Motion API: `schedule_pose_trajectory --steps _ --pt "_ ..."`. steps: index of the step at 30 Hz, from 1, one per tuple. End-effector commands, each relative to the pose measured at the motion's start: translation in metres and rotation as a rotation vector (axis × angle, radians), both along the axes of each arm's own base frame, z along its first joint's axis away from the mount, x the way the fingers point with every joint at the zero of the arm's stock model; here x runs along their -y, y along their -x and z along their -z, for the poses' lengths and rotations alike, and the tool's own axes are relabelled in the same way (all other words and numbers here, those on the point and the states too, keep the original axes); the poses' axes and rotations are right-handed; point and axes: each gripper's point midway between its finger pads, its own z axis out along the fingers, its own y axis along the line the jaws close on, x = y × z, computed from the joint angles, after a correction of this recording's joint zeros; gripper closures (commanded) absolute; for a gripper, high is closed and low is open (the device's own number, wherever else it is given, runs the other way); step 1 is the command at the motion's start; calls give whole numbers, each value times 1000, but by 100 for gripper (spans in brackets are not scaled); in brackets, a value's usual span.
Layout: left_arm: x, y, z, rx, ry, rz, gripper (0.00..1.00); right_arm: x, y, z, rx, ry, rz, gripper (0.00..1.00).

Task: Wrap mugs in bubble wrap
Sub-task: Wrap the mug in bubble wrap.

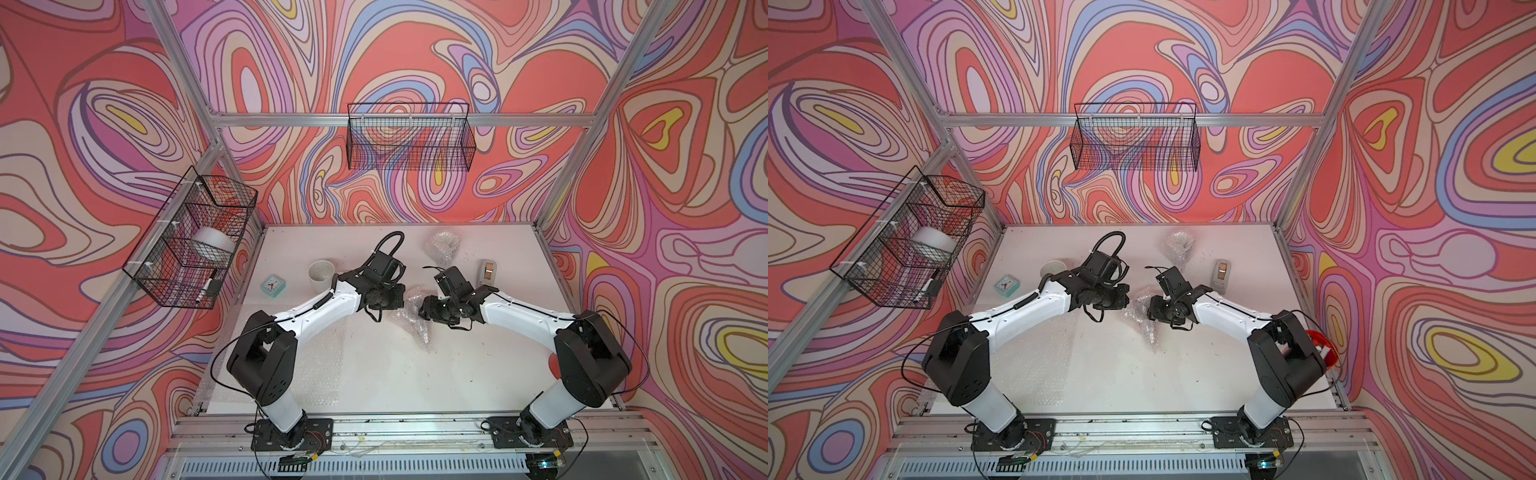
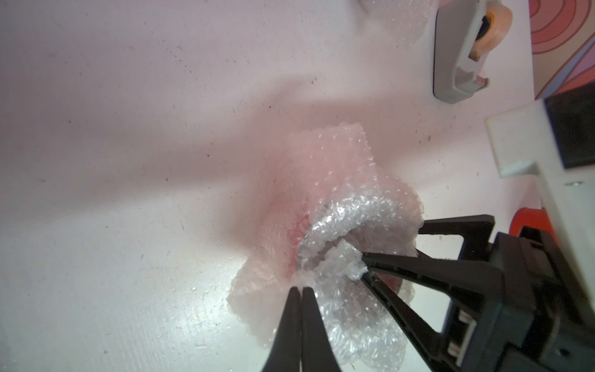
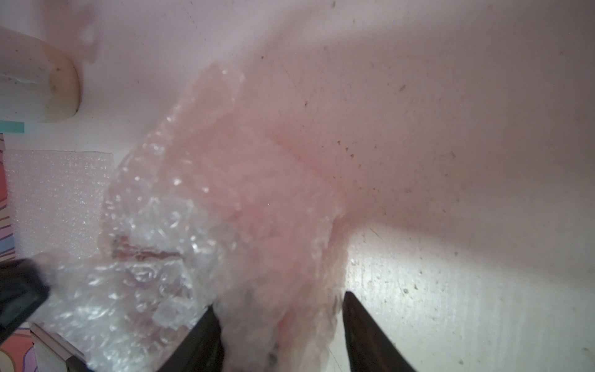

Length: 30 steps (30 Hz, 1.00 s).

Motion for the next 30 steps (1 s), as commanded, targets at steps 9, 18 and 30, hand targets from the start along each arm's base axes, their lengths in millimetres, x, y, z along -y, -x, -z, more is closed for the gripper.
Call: schedule_pose_trajectory --steps 9,18,30 --pt "39 2 -5 -25 142 53 100 2 -1 9 -20 26 4 43" --pt "53 8 34 -117 80 47 100 -1 -1 8 -18 10 -14 43" --pt "38 20 64 -201 -27 22 100 2 -6 -24 93 -46 3 33"
